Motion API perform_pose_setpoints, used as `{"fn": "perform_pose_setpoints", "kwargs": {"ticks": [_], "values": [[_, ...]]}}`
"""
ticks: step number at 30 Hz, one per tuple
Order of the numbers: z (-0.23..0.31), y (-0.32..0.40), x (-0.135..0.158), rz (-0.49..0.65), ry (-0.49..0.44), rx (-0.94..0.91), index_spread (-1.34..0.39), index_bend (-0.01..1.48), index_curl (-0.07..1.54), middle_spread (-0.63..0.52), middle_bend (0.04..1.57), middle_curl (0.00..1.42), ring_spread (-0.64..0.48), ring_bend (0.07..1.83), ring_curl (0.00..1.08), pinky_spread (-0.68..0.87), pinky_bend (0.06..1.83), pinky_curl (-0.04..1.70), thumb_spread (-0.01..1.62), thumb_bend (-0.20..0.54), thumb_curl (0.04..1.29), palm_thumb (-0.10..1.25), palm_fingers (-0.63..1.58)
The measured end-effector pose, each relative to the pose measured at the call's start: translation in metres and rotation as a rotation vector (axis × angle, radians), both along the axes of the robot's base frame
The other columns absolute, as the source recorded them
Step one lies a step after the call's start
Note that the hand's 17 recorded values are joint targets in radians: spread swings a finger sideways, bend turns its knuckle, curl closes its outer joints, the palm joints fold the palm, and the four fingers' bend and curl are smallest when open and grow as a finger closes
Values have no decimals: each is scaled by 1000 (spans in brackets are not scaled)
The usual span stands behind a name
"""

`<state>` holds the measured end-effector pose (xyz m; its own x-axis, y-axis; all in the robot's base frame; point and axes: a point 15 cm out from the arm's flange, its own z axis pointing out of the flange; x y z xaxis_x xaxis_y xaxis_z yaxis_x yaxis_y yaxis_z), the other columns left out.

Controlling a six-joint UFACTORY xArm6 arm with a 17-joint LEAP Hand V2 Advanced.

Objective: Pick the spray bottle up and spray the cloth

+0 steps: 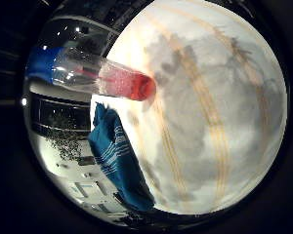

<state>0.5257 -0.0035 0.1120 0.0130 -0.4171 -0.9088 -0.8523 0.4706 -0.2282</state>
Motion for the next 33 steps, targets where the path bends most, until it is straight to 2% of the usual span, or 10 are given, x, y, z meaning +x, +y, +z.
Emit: {"fn": "perform_pose_setpoints", "kwargs": {"ticks": [27, 33], "values": [[-11, 44, 48, 47, -19, 50, -138, 157, 266, 179, 295, 341, 190, 403, 262, 292, 301, 313, 925, -31, 305, 384, 139], [-16, 55, 54, 59, -18, 58, -136, 166, 278, 143, 322, 348, 173, 441, 265, 295, 280, 304, 931, -29, 304, 401, 250]]}}
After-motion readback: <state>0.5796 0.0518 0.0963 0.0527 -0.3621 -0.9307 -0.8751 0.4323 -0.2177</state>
